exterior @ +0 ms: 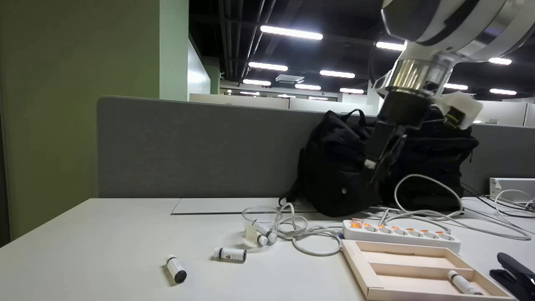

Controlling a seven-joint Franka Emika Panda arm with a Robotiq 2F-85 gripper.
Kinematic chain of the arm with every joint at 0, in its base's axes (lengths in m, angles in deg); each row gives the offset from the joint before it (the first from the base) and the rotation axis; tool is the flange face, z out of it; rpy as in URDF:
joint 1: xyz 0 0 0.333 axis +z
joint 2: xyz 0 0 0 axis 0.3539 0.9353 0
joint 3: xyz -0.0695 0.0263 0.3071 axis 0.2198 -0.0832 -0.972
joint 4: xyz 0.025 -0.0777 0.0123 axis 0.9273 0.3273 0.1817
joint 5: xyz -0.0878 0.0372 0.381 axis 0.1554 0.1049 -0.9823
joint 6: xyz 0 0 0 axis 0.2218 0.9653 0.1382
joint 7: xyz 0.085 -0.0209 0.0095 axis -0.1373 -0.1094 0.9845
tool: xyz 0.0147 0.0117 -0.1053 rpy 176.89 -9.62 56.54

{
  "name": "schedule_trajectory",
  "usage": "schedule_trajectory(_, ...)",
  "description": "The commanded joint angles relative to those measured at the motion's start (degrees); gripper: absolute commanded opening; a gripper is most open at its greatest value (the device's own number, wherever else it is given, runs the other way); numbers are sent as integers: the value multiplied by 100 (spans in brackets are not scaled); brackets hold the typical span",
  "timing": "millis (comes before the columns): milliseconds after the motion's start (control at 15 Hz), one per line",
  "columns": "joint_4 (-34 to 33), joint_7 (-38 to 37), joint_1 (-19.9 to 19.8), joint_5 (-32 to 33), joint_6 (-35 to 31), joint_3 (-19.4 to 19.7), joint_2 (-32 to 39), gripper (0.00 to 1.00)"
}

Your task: Take a bottle out of the cup and place it on the table

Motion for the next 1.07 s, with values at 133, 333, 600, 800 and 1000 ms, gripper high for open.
schedule_trajectory(133, -1327, -1005, -749, 869, -1097, -1281, 2255, 100)
schedule_trajectory(333, -1115, -1628, -1015, 1747, -1248, -1378, 2217, 100)
schedule_trajectory(600, -1401, -1901, -843, 2126, -1387, -1011, 2717, 100)
schedule_trajectory(800, -1410, -1907, -820, 2123, -1386, -1015, 2687, 100)
schedule_trajectory(1000, -1718, -2080, -1091, 2574, -1007, -1189, 2689, 100)
